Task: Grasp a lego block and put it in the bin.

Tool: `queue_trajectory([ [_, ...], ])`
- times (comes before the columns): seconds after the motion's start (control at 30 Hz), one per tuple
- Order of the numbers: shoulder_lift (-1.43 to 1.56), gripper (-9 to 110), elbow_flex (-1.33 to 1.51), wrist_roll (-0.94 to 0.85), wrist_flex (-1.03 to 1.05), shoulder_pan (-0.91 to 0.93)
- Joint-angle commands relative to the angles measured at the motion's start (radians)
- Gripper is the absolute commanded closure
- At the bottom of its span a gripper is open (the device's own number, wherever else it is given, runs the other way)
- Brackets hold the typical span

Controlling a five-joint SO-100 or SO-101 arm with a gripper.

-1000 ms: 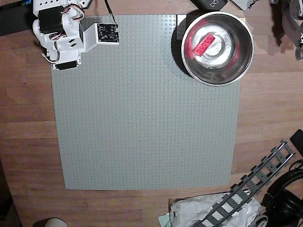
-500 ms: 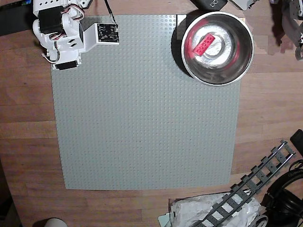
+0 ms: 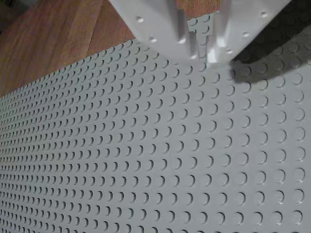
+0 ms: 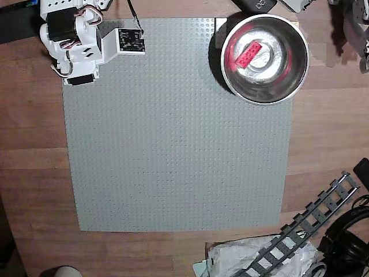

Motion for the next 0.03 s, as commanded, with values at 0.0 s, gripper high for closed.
queue_trajectory([
  [0.0,0.018,101,-0.012,-0.006,0.011,0.005],
])
